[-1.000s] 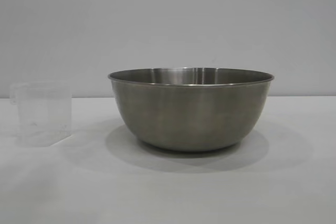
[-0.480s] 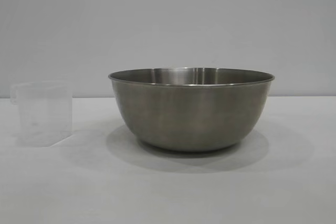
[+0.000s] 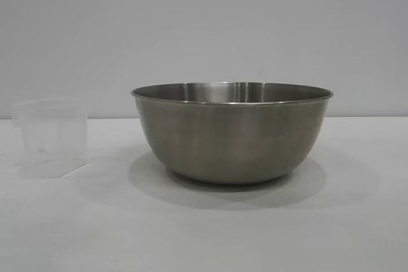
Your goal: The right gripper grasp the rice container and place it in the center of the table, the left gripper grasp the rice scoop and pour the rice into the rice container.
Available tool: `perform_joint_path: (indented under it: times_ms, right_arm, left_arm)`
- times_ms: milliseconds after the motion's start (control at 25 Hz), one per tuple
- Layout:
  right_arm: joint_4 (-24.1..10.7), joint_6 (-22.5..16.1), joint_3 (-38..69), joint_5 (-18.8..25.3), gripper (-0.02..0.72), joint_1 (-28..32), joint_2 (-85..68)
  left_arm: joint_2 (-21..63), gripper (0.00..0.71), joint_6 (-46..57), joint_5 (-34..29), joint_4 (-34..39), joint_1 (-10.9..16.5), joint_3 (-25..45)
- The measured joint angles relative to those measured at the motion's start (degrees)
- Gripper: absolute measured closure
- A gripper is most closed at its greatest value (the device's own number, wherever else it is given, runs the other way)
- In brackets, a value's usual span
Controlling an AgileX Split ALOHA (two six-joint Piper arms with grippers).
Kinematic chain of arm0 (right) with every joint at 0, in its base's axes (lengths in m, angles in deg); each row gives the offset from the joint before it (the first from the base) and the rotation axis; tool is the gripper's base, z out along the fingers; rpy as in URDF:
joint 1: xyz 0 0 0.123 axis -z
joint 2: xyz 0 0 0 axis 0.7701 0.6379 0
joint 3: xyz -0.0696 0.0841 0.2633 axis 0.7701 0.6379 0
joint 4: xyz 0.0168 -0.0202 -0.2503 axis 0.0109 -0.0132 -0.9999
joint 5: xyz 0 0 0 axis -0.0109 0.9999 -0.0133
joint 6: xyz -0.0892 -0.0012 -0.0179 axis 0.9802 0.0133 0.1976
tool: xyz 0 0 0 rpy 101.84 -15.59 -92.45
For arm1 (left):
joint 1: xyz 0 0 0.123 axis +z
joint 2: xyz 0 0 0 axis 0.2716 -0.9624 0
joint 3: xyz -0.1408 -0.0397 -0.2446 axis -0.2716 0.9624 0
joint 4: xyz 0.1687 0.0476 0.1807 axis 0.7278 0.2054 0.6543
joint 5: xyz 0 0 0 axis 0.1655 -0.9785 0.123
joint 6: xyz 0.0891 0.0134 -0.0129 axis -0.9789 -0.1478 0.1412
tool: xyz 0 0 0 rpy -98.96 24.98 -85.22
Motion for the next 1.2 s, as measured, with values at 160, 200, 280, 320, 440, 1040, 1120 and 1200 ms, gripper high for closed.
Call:
perform_joint_path:
  times_ms: [160,200,280,320,440,1040,1120,1200]
  right_arm:
    - [0.0,0.0,0.0,0.0,0.469,0.0,0.0]
    - [0.0,0.0,0.0,0.0,0.469,0.0,0.0]
    - [0.0,0.0,0.0,0.0,0.469,0.0,0.0]
    - [0.0,0.0,0.0,0.0,0.469,0.0,0.0]
    - [0.0,0.0,0.0,0.0,0.469,0.0,0.0]
    - [1.7,0.0,0.0,0.0,0.469,0.0,0.0]
    - [1.7,0.0,0.0,0.0,0.469,0.0,0.0]
    - [1.7,0.0,0.0,0.0,0.469,0.0,0.0]
  left_arm:
    - [0.8,0.501,-0.1,-0.2,-0.1,0.0,0.1]
    - [0.8,0.501,-0.1,-0.2,-0.1,0.0,0.1]
    - [0.8,0.501,-0.1,-0.2,-0.1,0.0,0.1]
    - [0.8,0.501,-0.1,-0.2,-0.1,0.0,0.1]
    - [0.8,0.501,-0.1,-0.2,-0.1,0.0,0.2]
    - [0.9,0.501,-0.1,-0.2,-0.3,0.0,0.2]
    - [0.9,0.501,-0.1,-0.2,-0.3,0.0,0.2]
    - [0.9,0.501,-0.1,-0.2,-0.3,0.0,0.2]
